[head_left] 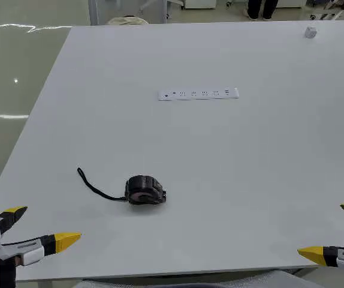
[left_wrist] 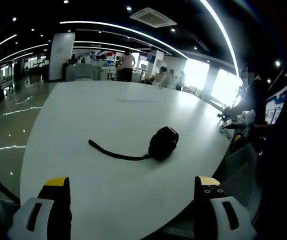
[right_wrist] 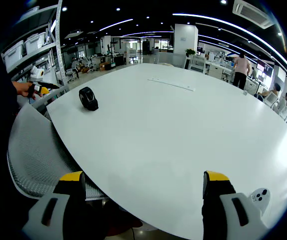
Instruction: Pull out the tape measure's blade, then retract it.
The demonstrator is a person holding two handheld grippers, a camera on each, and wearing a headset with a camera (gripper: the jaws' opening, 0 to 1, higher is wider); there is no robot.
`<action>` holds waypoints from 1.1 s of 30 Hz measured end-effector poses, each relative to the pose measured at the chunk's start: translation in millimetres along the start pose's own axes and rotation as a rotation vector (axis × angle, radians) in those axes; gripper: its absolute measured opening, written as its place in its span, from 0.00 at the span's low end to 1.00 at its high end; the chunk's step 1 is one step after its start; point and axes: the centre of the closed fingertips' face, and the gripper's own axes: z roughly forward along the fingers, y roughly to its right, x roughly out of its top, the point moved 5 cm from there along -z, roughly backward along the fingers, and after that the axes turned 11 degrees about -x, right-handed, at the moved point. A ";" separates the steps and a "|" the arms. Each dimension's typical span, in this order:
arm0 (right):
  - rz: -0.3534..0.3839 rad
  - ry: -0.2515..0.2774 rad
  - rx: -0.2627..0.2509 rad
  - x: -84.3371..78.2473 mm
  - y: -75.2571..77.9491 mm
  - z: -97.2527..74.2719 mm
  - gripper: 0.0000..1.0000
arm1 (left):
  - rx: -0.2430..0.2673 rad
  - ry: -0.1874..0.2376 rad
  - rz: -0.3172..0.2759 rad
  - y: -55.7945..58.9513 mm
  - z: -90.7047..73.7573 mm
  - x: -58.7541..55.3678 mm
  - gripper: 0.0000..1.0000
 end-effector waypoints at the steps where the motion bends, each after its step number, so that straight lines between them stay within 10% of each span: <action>1: 0.001 0.000 -0.001 -0.3 0.0 -0.1 1.00 | -0.003 0.000 -0.001 0.3 -0.1 0.0 1.00; 33: -0.001 0.007 -0.002 -0.1 0.3 -2.2 1.00 | -0.013 0.010 -0.013 2.3 1.5 1.8 1.00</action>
